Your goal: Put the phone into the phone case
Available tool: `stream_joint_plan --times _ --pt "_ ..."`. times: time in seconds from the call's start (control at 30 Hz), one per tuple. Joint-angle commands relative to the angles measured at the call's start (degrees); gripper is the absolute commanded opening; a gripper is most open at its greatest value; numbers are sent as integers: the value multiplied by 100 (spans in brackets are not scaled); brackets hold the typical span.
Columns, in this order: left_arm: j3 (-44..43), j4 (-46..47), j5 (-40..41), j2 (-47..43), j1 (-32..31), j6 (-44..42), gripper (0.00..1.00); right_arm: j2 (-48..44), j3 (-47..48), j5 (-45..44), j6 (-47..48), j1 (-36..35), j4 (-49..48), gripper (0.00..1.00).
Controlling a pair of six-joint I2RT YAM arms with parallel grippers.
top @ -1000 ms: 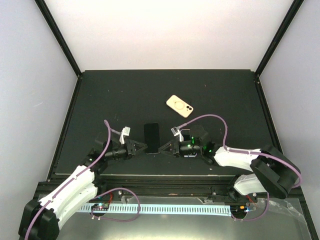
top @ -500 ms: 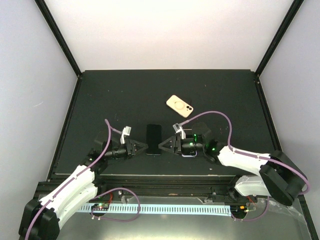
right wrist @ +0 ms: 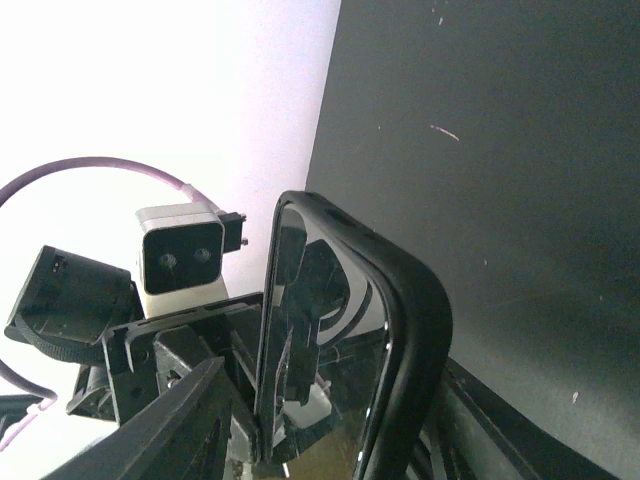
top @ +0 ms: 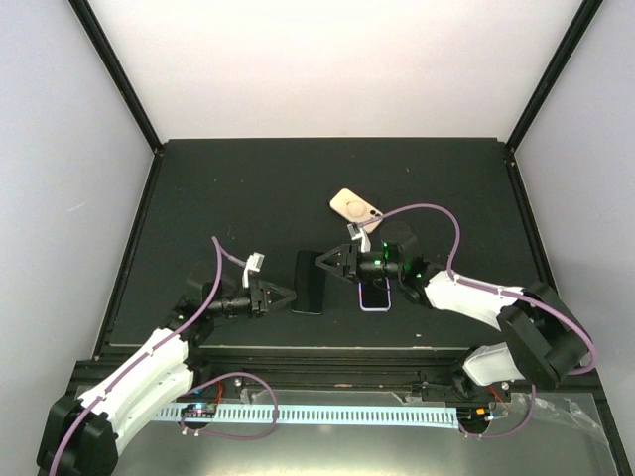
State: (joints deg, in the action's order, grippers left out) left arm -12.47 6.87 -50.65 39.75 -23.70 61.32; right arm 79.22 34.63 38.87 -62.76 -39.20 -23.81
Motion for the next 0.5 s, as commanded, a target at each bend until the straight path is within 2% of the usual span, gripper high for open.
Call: stream_joint_plan --times 0.0,0.2,0.3,0.37,0.47 --pt "-83 378 -225 -116 15 -180 2 151 209 36 10 99 -233 47" --pt "-196 -111 -51 -90 15 -445 2 102 154 -80 63 171 -242 23" --pt "-333 -672 179 -30 15 -726 1 28 158 -214 265 178 -59 8" --pt "-434 -958 291 52 15 -894 2 -9 143 -297 390 180 37 2" --pt "-496 -1104 355 181 15 -975 2 24 110 -345 533 185 127 1"
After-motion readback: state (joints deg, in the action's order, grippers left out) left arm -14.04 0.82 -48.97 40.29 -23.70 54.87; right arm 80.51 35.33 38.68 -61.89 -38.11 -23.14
